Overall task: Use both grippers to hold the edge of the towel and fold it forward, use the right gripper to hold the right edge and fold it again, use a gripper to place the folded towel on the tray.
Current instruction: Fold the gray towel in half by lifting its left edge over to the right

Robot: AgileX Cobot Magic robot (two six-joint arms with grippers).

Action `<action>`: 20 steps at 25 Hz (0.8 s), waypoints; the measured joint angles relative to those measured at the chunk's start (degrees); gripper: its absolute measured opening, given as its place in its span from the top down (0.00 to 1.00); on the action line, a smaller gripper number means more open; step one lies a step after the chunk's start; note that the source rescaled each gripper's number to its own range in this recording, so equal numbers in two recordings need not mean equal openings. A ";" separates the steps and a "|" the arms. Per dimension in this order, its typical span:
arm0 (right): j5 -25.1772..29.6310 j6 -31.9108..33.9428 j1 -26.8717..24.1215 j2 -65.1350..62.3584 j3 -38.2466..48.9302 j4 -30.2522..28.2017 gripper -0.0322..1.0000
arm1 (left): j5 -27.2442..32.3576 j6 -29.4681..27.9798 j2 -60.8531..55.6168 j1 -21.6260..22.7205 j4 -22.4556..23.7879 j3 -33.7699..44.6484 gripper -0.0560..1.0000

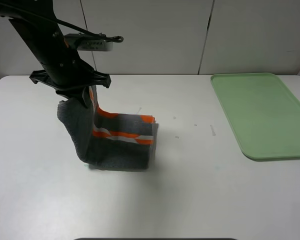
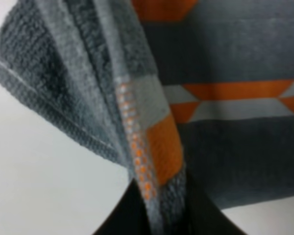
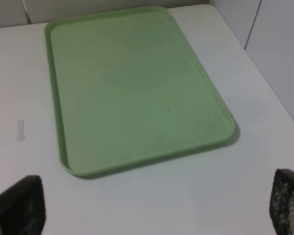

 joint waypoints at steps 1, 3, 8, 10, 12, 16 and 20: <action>0.00 0.00 0.00 0.00 0.00 0.00 0.00 | -0.14 -0.20 0.00 -0.70 0.00 0.00 0.88; 0.00 0.00 0.00 0.00 0.00 0.00 0.00 | -0.19 -0.91 0.28 -2.68 -0.17 0.00 0.88; 0.00 0.00 0.00 0.00 0.00 0.00 0.00 | -0.31 -1.65 2.79 -5.97 -0.55 0.00 0.88; 0.00 0.00 0.00 0.00 0.00 0.00 0.00 | -0.77 -1.91 3.58 -7.02 -0.93 0.00 0.88; 0.00 0.00 0.00 0.00 0.00 0.00 0.00 | -1.30 -1.91 4.46 -7.69 -1.49 0.00 0.88; 0.00 0.00 0.00 0.00 0.00 0.00 0.00 | -2.88 -1.97 6.05 -8.70 -2.34 0.00 0.88; 0.00 0.00 0.00 0.00 0.00 0.00 0.00 | -5.42 -1.97 7.42 -9.42 -3.19 0.00 0.88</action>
